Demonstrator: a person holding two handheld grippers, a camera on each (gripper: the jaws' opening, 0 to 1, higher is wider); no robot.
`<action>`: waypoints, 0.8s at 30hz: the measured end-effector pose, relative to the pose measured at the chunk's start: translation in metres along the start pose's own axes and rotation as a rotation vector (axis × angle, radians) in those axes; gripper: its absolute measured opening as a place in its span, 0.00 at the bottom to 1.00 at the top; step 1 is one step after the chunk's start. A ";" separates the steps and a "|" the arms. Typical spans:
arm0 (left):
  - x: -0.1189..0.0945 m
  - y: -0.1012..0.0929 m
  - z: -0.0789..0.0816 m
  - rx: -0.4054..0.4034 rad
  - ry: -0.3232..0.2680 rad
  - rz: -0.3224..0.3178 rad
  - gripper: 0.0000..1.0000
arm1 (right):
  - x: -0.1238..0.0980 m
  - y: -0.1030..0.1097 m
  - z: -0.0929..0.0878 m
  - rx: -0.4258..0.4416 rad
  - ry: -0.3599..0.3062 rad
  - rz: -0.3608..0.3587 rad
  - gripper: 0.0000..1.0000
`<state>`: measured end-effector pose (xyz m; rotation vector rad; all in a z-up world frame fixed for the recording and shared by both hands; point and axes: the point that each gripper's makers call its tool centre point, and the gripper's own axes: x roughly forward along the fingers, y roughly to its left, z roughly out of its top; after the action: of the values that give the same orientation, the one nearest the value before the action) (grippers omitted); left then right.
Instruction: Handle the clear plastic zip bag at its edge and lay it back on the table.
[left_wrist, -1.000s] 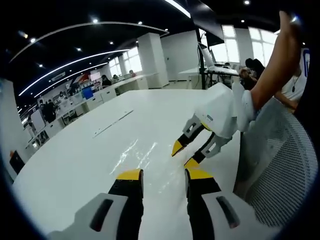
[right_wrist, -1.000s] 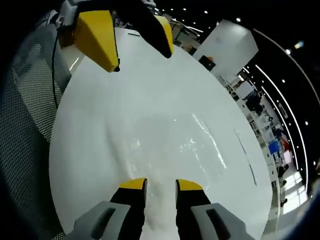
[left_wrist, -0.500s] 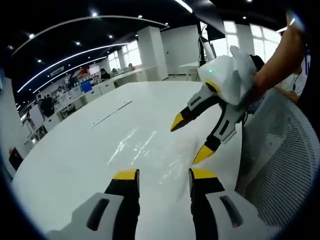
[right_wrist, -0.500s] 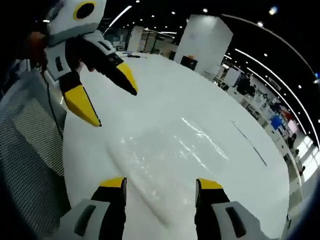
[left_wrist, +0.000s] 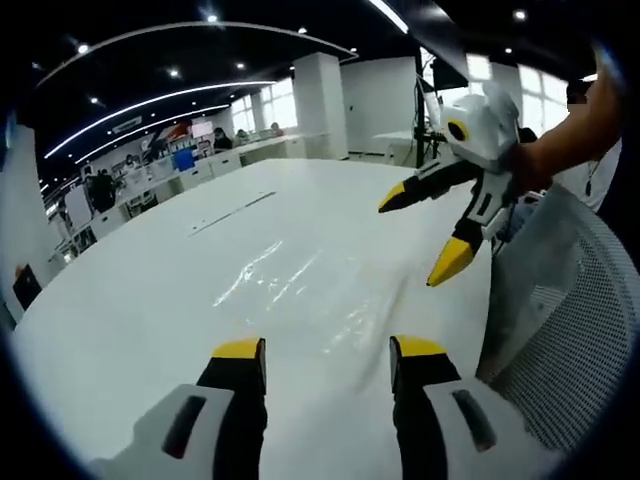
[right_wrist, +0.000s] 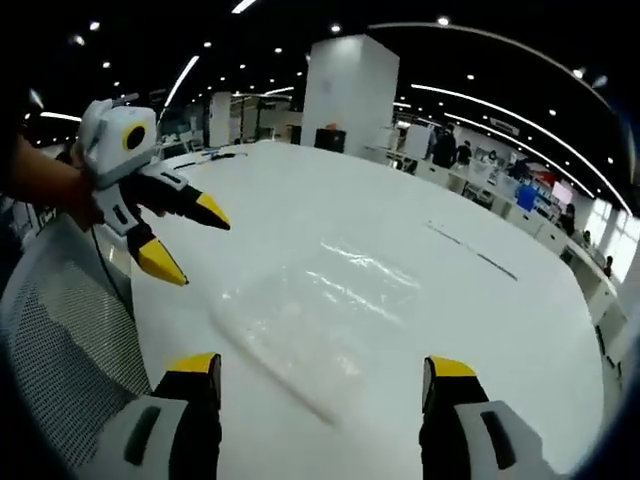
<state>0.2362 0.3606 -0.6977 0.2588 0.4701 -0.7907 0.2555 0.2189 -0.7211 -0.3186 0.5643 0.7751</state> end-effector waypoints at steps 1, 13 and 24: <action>0.001 0.001 -0.001 -0.012 -0.003 0.006 0.52 | -0.001 -0.001 -0.002 0.012 -0.007 -0.002 0.91; 0.002 0.005 -0.023 -0.067 -0.013 0.030 0.79 | -0.009 -0.001 -0.025 0.073 -0.011 -0.007 1.00; 0.003 0.003 -0.026 -0.050 -0.015 0.032 0.95 | -0.009 0.001 -0.022 0.090 -0.028 -0.026 1.00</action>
<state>0.2324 0.3704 -0.7216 0.2130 0.4701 -0.7484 0.2416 0.2047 -0.7336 -0.2314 0.5656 0.7258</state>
